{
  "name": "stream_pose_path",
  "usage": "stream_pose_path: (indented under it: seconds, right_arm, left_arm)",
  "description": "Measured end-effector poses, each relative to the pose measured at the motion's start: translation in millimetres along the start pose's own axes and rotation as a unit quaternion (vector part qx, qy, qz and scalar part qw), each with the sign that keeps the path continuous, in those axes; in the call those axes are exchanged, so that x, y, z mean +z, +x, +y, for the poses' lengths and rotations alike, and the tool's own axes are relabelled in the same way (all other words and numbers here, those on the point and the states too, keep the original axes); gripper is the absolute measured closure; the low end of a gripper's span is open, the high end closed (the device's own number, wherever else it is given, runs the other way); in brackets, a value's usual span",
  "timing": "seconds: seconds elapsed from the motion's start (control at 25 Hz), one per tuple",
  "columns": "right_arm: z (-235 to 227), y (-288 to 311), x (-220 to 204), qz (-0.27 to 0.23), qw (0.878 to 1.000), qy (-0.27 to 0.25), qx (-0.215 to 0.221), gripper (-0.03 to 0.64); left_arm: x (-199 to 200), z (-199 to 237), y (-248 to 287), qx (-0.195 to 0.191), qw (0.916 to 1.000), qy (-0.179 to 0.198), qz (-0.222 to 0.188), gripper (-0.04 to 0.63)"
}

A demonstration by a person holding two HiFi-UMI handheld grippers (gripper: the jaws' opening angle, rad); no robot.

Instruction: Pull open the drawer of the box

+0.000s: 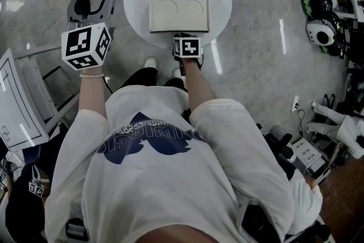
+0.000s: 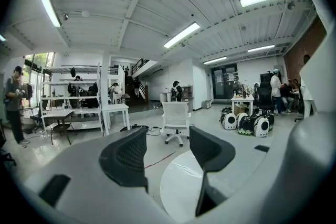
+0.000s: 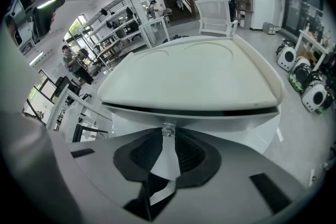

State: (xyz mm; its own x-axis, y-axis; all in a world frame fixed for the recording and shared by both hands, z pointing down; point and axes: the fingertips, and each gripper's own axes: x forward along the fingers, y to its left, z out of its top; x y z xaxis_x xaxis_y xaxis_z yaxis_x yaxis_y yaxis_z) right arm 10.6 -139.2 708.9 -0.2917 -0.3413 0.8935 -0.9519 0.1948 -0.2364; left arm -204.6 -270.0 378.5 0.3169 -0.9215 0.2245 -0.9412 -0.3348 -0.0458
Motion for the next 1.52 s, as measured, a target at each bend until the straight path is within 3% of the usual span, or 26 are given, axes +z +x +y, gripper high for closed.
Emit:
stream_pose_path:
  seconds: [0.72, 1.52]
  right_arm:
    - [9, -18, -46, 0.017, 0.999, -0.026, 0.02, 0.551]
    - [4, -22, -59, 0.012, 0.999, -0.036, 0.016, 0.545]
  left_arm:
    - [-11, -6, -51, 0.04, 0.9991, -0.011, 0.008, 0.356]
    - [-26, 5, -108, 0.097, 0.995, -0.019, 0.018, 0.356]
